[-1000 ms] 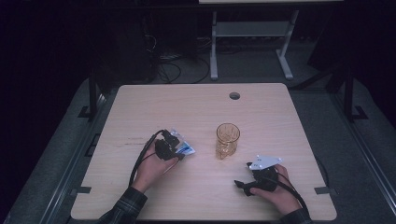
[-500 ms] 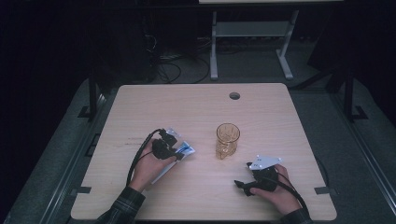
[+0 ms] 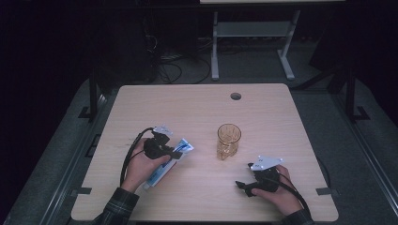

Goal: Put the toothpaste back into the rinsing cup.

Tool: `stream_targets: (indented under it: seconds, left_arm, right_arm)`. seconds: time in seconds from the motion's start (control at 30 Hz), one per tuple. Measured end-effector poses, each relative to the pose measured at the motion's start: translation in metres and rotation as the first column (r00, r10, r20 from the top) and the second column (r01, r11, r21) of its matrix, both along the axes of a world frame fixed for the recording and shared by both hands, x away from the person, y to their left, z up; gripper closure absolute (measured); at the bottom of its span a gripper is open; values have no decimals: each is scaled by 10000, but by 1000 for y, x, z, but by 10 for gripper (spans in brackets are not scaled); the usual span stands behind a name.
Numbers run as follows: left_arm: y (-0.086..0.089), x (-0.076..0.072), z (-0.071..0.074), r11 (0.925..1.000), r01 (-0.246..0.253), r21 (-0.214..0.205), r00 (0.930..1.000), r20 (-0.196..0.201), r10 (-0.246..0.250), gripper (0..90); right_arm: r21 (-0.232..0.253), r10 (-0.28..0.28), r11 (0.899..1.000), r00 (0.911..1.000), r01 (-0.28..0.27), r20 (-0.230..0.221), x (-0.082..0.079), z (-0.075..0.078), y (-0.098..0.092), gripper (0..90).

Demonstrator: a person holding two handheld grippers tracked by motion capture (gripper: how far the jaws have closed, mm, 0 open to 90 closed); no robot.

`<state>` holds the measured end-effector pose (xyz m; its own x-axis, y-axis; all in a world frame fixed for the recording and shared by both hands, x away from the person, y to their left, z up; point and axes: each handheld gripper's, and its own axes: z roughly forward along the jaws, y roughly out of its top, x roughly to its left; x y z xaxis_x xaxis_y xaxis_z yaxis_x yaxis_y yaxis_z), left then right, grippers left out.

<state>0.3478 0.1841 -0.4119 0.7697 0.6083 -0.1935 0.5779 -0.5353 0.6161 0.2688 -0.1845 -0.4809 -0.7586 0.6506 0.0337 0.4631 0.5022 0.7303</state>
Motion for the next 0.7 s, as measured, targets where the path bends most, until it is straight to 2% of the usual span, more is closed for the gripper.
stream_targets:
  seconds: [0.3, 0.43, 0.7]
  left_arm:
    - [12, -1, 7, 9962, 189, -845, 9998, 2, -189, 749]
    - [18, -1, 11, 9888, 464, -1416, 9989, -26, -473, 749]
    - [29, -5, 20, 9688, 870, -2322, 9961, 331, -815, 750]
  right_arm:
    - [-52, 0, 10000, 10000, 0, 9, 0, 0, 0, 163]
    - [-46, -9, 10000, 10000, 9, -11, 0, 0, 0, 162]
    - [-49, 1, 10000, 10000, -1, 5, 0, 0, 0, 162]
